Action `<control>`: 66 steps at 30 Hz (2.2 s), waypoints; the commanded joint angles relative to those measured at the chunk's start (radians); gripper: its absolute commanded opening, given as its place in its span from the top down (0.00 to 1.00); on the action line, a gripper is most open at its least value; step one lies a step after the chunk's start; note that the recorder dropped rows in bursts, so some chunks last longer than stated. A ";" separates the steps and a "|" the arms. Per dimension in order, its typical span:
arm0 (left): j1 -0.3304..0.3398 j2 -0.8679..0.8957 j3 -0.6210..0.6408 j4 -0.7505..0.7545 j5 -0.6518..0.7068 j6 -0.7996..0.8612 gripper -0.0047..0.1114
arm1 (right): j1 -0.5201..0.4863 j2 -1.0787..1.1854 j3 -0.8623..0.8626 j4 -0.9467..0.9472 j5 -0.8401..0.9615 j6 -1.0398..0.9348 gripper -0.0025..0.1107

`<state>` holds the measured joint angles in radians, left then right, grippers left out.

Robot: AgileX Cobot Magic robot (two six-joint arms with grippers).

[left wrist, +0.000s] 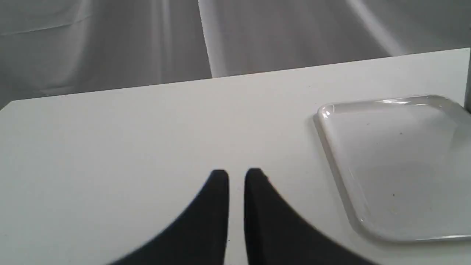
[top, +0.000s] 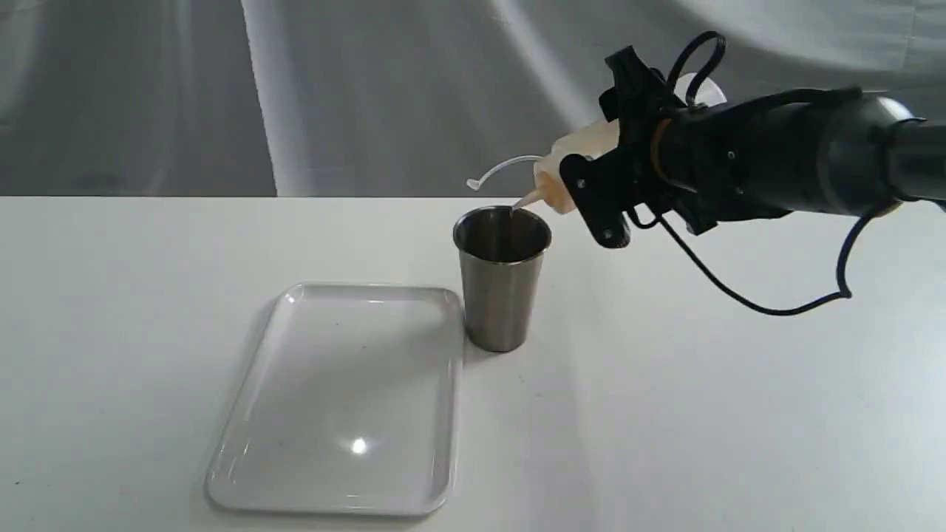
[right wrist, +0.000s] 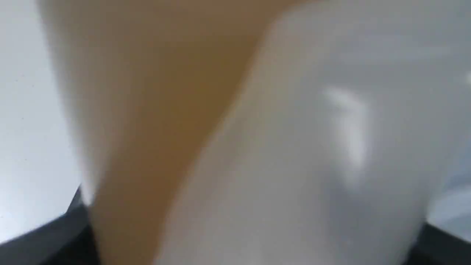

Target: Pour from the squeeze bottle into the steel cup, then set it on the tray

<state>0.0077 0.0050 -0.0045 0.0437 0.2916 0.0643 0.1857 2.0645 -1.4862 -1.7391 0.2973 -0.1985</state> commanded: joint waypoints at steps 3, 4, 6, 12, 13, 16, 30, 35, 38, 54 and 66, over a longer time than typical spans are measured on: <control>0.003 -0.005 0.004 0.001 -0.007 -0.003 0.89 | 0.004 -0.013 -0.016 -0.005 0.009 -0.042 0.98; 0.003 -0.005 0.004 0.001 -0.007 -0.003 0.89 | 0.004 -0.013 -0.016 -0.005 0.009 -0.045 0.98; 0.003 -0.005 0.004 0.001 -0.007 -0.003 0.89 | 0.004 -0.013 -0.016 -0.005 0.005 -0.044 0.98; 0.003 -0.005 0.004 0.001 -0.007 -0.003 0.89 | 0.004 -0.013 -0.016 -0.005 0.005 -0.061 0.98; 0.003 -0.005 0.004 0.001 -0.007 -0.003 0.89 | 0.004 -0.013 -0.016 -0.005 0.004 -0.061 0.98; 0.003 -0.005 0.004 0.001 -0.007 -0.003 0.89 | 0.004 -0.013 -0.016 -0.005 0.003 -0.064 0.98; 0.003 -0.005 0.004 0.001 -0.007 -0.003 0.89 | 0.004 -0.026 -0.029 -0.005 -0.011 -0.063 0.98; 0.003 -0.005 0.004 0.001 -0.007 -0.003 0.89 | 0.004 -0.031 -0.040 -0.005 -0.011 -0.065 0.98; 0.003 -0.005 0.004 0.001 -0.007 -0.003 0.89 | 0.004 -0.032 -0.040 -0.005 -0.013 -0.070 0.98; 0.003 -0.005 0.004 0.001 -0.007 -0.003 0.89 | 0.004 -0.032 -0.040 -0.005 -0.019 -0.021 0.98; 0.003 -0.005 0.004 0.001 -0.007 -0.003 0.89 | 0.004 -0.032 -0.040 -0.005 -0.028 0.254 0.98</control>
<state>0.0077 0.0050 -0.0045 0.0437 0.2916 0.0643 0.1857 2.0569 -1.5154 -1.7391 0.2678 0.0062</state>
